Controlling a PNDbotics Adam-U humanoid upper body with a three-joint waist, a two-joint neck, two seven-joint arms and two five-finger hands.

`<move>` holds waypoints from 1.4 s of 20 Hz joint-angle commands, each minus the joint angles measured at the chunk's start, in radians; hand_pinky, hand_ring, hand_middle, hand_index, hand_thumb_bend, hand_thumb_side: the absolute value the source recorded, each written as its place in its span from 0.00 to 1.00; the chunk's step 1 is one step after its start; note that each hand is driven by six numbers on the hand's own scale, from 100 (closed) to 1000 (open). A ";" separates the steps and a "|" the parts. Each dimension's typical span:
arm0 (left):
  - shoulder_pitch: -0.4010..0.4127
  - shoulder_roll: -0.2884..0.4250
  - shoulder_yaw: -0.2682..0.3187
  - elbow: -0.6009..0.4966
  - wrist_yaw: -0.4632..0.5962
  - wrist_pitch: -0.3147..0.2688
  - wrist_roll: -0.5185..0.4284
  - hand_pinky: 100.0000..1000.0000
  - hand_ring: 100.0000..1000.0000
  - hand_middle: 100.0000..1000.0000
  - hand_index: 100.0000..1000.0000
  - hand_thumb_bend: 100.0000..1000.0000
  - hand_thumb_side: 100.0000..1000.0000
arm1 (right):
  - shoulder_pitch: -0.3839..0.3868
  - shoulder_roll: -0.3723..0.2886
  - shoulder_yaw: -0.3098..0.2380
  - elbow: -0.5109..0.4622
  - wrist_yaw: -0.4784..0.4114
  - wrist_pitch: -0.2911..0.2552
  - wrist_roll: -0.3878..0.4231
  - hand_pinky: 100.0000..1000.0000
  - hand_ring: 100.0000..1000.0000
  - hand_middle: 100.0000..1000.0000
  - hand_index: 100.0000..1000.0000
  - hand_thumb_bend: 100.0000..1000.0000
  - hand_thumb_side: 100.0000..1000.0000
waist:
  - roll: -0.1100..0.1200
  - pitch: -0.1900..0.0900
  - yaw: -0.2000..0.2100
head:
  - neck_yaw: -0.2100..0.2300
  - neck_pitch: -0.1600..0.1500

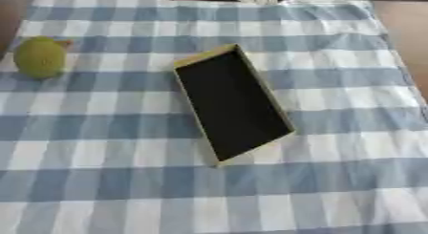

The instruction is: Pick up objects on the table and place them in the box.

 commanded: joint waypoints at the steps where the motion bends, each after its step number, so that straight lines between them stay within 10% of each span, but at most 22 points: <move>1: 0.016 0.122 -0.012 0.000 -0.081 0.073 -0.073 0.67 0.71 0.73 0.85 0.29 0.54 | -0.006 -0.028 -0.008 -0.016 -0.001 0.001 0.003 0.77 0.65 0.64 0.67 0.00 0.55 | 0.006 -0.022 -0.002 | 0.003 0.010; 12: 0.012 0.379 -0.091 0.171 -0.295 0.262 -0.441 0.76 0.77 0.79 0.92 0.35 0.59 | -0.010 -0.035 0.002 -0.016 -0.005 0.003 0.014 0.77 0.64 0.64 0.67 0.00 0.55 | 0.017 -0.028 -0.006 | 0.015 -0.005; 20: -0.096 0.386 -0.168 0.371 -0.322 0.271 -0.616 0.78 0.80 0.82 0.92 0.39 0.56 | -0.010 -0.036 0.005 -0.016 -0.003 0.005 0.019 0.77 0.64 0.64 0.67 0.00 0.55 | 0.018 -0.032 -0.011 | 0.015 0.005; 28: -0.199 0.348 -0.252 0.558 -0.305 0.251 -0.744 0.84 0.83 0.84 0.91 0.52 0.31 | -0.011 -0.034 0.010 -0.016 0.001 0.007 0.020 0.77 0.64 0.64 0.67 0.00 0.55 | 0.017 -0.034 -0.015 | 0.022 0.015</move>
